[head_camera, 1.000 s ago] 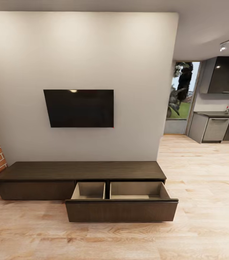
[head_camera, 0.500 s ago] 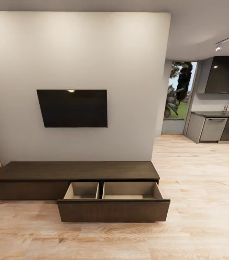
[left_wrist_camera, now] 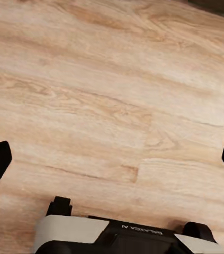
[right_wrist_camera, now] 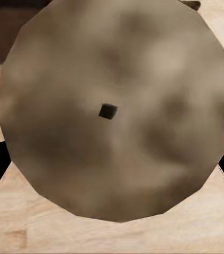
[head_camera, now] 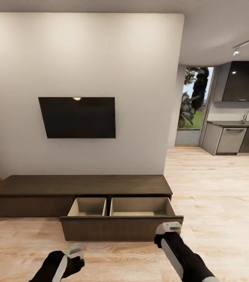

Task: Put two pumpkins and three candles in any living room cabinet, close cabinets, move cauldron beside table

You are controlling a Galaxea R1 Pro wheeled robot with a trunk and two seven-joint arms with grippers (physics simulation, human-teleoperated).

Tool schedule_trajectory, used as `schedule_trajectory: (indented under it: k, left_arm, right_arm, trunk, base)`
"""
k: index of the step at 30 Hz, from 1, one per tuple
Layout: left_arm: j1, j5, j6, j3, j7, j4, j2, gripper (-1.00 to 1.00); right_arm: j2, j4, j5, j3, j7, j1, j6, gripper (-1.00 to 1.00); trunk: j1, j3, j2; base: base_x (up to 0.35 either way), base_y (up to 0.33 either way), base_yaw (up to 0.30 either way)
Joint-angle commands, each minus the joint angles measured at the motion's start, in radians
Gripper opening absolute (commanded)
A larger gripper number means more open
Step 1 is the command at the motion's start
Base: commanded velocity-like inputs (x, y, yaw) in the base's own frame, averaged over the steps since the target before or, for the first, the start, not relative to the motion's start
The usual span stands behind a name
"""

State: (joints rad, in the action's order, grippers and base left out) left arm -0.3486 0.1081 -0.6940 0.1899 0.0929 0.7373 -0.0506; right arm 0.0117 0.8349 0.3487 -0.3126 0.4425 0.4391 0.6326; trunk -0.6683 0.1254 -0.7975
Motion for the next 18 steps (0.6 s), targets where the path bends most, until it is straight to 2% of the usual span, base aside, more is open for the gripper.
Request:
schedule_trajectory:
  k: [1,2,5,6,7,9,11,12,13,16,18]
  left_arm:
    - [0.001,0.011,-0.087,0.002,0.015,0.128,-0.002,1.00]
    - [0.000,0.012,-0.194,0.002,0.028,0.276,-0.004,1.00]
    - [-0.032,0.010,-0.285,0.001,0.064,0.433,-0.010,1.00]
    - [-0.052,0.008,-0.300,0.001,0.089,0.462,-0.013,1.00]
    - [-0.084,0.007,-0.313,0.001,0.141,0.478,-0.015,1.00]
    - [-0.126,0.008,-0.319,0.001,0.195,0.461,-0.017,1.00]
    - [-0.209,0.009,-0.323,0.001,0.246,0.375,-0.022,1.00]
    - [-0.262,0.010,-0.324,0.003,0.261,0.304,-0.023,1.00]
    - [-0.292,0.010,-0.324,0.005,0.266,0.263,-0.023,1.00]
    - [-0.496,0.023,-0.323,0.058,0.282,-0.026,-0.014,1.00]
    - [-0.577,0.058,-0.322,0.087,0.281,-0.115,-0.017,1.00]
  right_arm:
    - [-0.001,0.022,0.009,0.006,0.019,0.038,0.048,-1.00]
    - [-0.001,0.040,0.009,0.015,0.026,0.088,0.086,-1.00]
    - [0.001,0.053,0.010,0.022,0.031,0.167,0.114,-1.00]
    - [0.005,0.055,0.010,0.024,0.032,0.196,0.120,-1.00]
    - [0.013,0.057,0.010,0.025,0.032,0.234,0.125,-1.00]
    - [0.023,0.057,0.010,0.025,0.033,0.259,0.127,-1.00]
    - [0.040,0.057,0.010,0.025,0.033,0.276,0.128,-1.00]
    - [0.052,0.057,0.010,0.026,0.033,0.281,0.128,-1.00]
    - [0.058,0.056,0.010,0.026,0.033,0.282,0.128,-1.00]
    - [0.079,0.030,0.012,0.027,0.030,0.286,0.121,-1.00]
    - [0.083,-0.021,0.032,0.028,0.027,0.287,0.105,-1.00]
  trunk:
    - [0.000,0.002,-0.002]
    - [0.000,0.002,-0.002]
    - [0.000,0.002,-0.002]
    - [0.000,0.002,-0.002]
    - [0.000,0.002,-0.002]
    - [0.000,0.002,-0.002]
    - [0.000,0.002,-0.002]
    - [0.000,0.002,-0.002]
    - [0.000,0.002,-0.002]
    - [0.000,0.002,-0.002]
    - [0.000,0.002,-0.002]
  base:
    - [0.000,0.000,0.000]
    - [0.000,0.000,0.000]
    - [0.000,0.000,0.000]
    - [0.000,0.000,0.000]
    - [0.000,0.000,0.000]
    - [0.000,0.000,0.000]
    - [0.000,0.000,0.000]
    - [0.000,0.000,0.000]
    - [0.000,0.000,0.000]
    - [0.000,0.000,0.000]
    - [0.000,0.000,0.000]
